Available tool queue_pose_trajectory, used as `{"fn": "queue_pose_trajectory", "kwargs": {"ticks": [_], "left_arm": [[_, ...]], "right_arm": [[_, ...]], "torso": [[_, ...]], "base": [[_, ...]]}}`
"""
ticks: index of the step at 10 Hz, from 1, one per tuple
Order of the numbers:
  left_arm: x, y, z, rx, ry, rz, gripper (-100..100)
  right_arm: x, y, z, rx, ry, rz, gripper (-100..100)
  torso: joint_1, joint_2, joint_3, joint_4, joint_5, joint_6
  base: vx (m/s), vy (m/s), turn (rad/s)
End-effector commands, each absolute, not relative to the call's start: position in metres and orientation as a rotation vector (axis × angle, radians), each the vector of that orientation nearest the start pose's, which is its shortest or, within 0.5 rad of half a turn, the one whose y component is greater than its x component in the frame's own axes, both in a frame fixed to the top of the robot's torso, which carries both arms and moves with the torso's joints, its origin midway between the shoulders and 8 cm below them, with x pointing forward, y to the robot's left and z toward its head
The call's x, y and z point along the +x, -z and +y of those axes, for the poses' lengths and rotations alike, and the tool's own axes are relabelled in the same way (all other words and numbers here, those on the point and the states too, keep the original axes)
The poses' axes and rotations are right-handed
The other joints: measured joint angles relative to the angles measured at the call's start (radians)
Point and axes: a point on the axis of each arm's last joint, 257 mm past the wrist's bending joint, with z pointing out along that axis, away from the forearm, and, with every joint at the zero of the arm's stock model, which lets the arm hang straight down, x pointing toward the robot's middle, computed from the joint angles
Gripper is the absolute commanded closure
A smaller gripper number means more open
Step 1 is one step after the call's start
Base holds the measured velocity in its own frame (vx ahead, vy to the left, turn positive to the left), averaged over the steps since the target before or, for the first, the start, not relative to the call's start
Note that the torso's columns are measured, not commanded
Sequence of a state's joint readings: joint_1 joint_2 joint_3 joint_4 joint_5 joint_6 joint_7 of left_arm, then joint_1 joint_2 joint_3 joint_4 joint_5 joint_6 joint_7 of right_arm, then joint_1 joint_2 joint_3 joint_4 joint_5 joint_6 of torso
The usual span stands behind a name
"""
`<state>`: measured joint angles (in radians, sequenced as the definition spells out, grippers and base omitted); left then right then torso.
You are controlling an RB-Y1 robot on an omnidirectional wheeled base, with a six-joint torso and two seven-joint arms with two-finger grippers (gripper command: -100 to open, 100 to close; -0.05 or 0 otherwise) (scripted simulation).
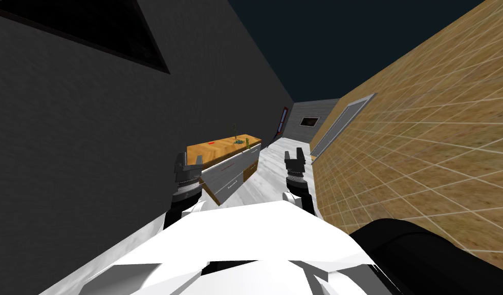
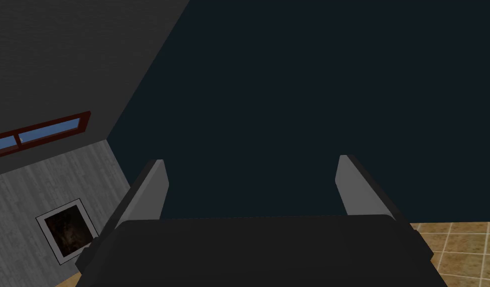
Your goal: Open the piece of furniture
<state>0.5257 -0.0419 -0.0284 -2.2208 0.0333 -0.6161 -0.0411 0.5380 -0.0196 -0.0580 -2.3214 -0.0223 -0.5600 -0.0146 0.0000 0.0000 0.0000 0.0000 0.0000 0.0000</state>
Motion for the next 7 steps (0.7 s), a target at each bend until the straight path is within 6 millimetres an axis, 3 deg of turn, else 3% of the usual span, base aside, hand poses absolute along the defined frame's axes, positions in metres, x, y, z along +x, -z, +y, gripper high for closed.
{"fn": "queue_pose_trajectory", "kwargs": {"ticks": [1,7], "left_arm": [[0.3331,-0.0119,0.2808,-0.670,1.305,0.539,0],[0.3331,-0.0120,0.2808,-0.670,1.306,0.539,0]], "right_arm": [[0.3187,-0.0434,-0.2971,0.596,-1.276,0.564,0],[0.3186,-0.0435,-0.2971,0.596,-1.276,0.564,0]], "torso": [[0.000,0.040,-0.082,0.041,0.000,0.000],[0.000,0.470,-0.939,0.470,0.000,0.000]], "base": [[0.000,0.000,0.000],[0.000,0.000,0.000]]}}
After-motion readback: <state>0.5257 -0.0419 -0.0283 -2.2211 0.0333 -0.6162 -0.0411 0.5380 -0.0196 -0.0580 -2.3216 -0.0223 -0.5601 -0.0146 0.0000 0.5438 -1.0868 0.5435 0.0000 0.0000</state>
